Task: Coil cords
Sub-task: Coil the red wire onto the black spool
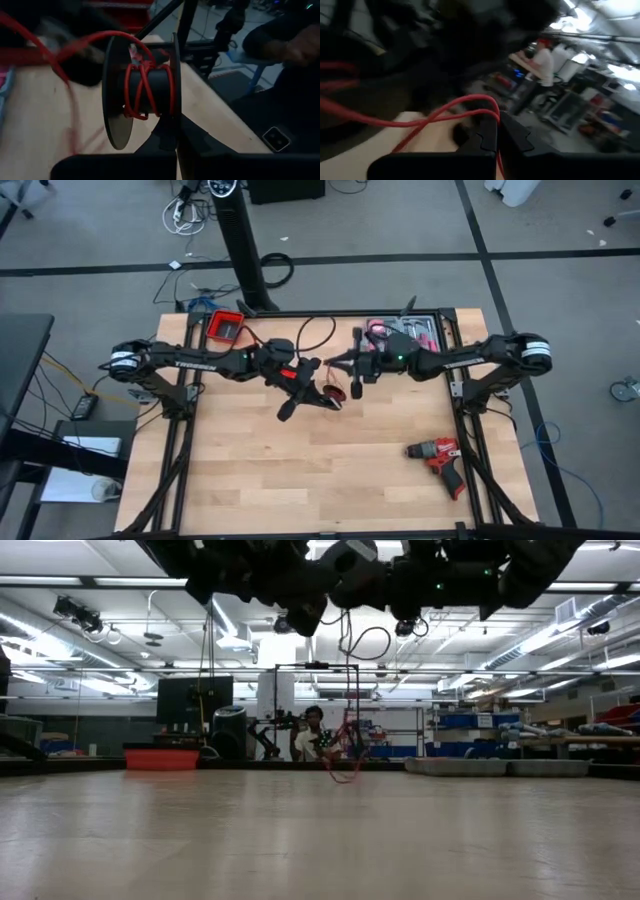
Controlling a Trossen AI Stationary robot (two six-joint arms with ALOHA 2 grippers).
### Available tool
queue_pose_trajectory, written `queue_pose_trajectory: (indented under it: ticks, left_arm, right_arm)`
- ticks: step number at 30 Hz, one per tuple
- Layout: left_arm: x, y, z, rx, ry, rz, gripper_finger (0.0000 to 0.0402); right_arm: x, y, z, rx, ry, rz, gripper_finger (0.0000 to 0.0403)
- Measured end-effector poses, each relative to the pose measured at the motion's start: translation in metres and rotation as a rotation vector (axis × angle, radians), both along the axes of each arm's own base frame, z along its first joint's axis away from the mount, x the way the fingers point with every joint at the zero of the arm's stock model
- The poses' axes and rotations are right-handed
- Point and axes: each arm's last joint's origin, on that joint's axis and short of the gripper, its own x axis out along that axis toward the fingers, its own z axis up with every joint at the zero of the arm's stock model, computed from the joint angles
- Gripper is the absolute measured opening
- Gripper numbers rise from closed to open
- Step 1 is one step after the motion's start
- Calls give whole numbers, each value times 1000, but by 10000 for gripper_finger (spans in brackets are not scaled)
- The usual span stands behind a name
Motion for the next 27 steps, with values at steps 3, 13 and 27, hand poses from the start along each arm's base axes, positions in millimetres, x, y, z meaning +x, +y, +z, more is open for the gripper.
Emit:
queue_pose_trajectory:
  ticks: [3,13,27]
  left_arm:
    - [1,0,4,12,-46,-23,0]
    - [1,-1,4,-7,-43,-27,0]
    - [2,-1,9,60,-133,-75,0]
  right_arm:
    - [7,3,-9,56,0,32,0]
    - [7,9,-5,121,-28,39,1]
    - [1,8,-10,186,96,40,6]
